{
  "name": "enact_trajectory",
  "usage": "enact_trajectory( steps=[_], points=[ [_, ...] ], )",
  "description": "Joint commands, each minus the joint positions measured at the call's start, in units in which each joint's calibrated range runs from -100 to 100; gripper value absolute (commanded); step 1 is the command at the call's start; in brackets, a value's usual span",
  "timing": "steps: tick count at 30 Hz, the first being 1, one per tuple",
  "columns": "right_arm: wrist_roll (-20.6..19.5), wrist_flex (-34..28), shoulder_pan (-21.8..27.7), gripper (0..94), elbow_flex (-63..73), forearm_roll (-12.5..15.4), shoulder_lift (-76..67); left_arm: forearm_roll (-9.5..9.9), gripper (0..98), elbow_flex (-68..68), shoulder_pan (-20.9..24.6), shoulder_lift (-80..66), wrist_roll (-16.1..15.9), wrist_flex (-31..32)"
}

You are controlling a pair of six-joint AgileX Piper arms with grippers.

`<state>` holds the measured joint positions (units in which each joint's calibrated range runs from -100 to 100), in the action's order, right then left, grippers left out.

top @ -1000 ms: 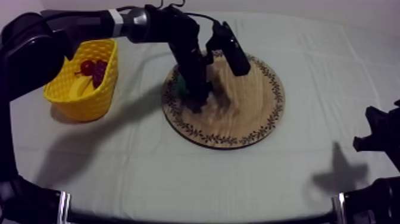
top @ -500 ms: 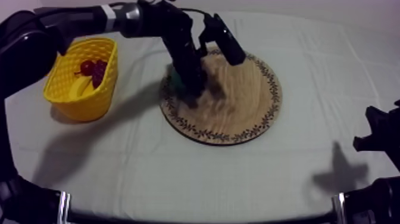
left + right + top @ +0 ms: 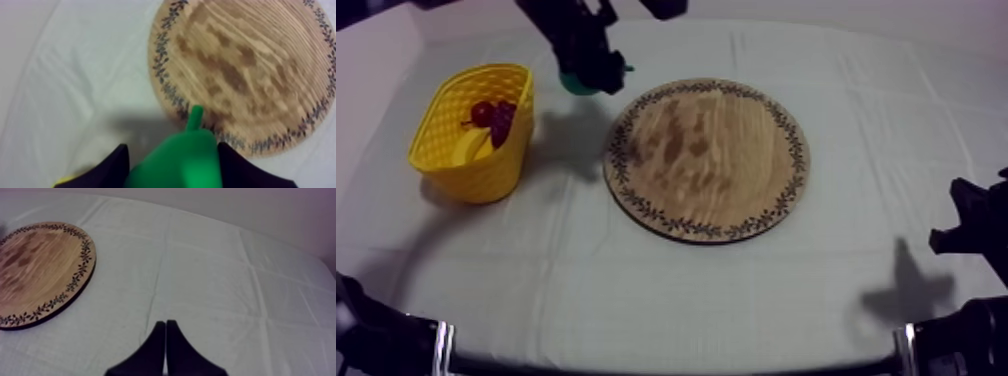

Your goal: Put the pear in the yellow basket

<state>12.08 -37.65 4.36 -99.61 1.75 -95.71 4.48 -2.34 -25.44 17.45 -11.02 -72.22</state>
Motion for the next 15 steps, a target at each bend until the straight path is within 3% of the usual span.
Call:
enact_trajectory(
  steps=[1,4,10,15],
  points=[
    [0.0,0.0,0.0,0.3,-0.1,0.0,0.0,-0.01,53.2,-3.9,1.3,-9.1,0.0,-1.9],
    [0.0,0.0,0.0,0.3,-0.1,0.0,0.0,-0.14,54.5,-6.9,3.1,-14.4,1.2,-3.7],
    [0.0,0.0,0.0,0.3,-0.1,0.0,0.0,-0.29,55.6,-7.2,7.6,-20.3,8.4,-4.4],
    [0.0,0.0,0.0,0.3,-0.1,0.0,0.0,1.42,53.3,-9.4,11.1,-21.8,12.3,-1.4]
  ],
)
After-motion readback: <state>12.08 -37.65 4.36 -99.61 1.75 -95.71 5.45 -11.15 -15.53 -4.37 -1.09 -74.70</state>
